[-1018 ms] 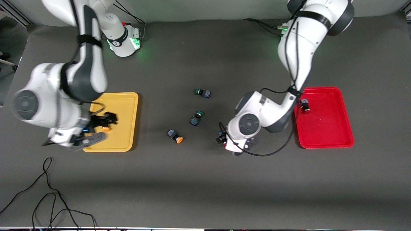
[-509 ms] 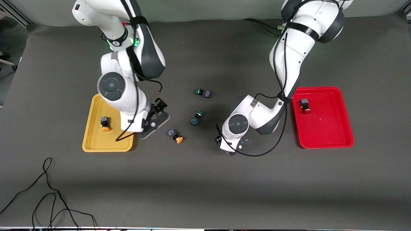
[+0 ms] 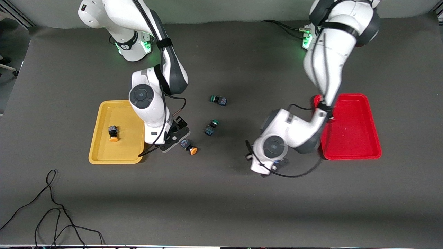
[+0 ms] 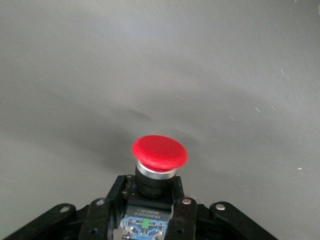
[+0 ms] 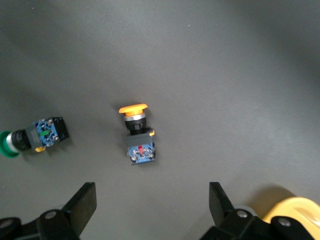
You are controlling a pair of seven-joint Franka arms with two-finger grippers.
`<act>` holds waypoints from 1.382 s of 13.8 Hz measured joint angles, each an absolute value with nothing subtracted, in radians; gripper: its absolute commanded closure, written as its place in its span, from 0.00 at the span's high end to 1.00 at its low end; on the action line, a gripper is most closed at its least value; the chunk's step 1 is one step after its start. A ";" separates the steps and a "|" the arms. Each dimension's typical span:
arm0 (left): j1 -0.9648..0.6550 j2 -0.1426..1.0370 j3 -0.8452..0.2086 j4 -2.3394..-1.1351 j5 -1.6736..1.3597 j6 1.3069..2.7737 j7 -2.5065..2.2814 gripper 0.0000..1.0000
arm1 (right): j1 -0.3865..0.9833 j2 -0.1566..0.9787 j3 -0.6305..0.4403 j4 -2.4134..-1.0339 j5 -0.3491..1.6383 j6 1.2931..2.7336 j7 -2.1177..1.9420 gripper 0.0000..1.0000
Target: Place red and yellow buttons in trays
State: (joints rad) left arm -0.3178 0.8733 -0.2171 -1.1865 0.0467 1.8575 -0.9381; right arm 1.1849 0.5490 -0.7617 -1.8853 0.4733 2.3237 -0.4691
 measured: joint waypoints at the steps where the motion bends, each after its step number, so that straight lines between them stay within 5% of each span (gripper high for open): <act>1: -0.276 0.832 -0.217 -1.198 0.047 1.795 -0.854 0.00 | 1.185 0.565 -0.747 -1.910 0.521 2.374 -0.493 1.00; 6: -0.003 0.485 -0.206 -1.552 0.053 1.717 -0.333 0.00 | 1.186 0.715 -0.692 -1.930 0.694 2.543 -0.596 1.00; 10: 0.220 0.376 -0.201 -1.817 0.054 1.856 0.081 0.00 | 1.180 0.742 -0.691 -1.909 0.707 2.553 -0.615 0.99; 13: 0.310 0.379 -0.199 -1.971 0.066 2.054 0.261 0.00 | 1.148 0.754 -0.659 -1.887 0.720 2.553 -0.616 0.84; 17: 0.360 0.406 -0.199 -2.105 0.075 2.267 0.318 0.00 | 1.124 0.769 -0.639 -1.877 0.729 2.560 -0.617 0.26; 18: 0.361 0.420 -0.200 -2.113 0.075 2.289 0.319 0.77 | 1.124 0.769 -0.638 -1.877 0.731 2.560 -0.617 0.18; 19: 0.361 0.433 -0.200 -2.112 0.075 2.295 0.318 1.00 | 1.123 0.769 -0.638 -1.874 0.733 2.560 -0.617 0.18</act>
